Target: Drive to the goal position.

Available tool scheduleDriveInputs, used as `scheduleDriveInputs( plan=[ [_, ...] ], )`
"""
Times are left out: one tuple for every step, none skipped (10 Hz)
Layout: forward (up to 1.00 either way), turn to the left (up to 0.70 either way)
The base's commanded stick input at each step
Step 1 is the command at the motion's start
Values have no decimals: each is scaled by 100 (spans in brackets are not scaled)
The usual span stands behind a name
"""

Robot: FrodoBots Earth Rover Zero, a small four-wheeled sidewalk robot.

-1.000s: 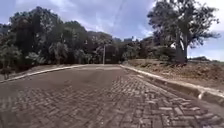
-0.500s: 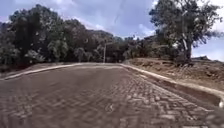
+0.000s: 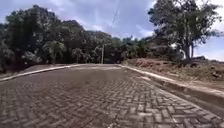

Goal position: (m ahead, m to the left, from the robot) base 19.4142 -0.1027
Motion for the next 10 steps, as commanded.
scheduleDriveInputs(
  plan=[
    [100,-20],
    [100,-13],
    [100,0],
    [100,0],
    [100,0],
    [100,0],
    [100,0],
    [100,0],
    [100,0],
    [100,0]
  ],
)
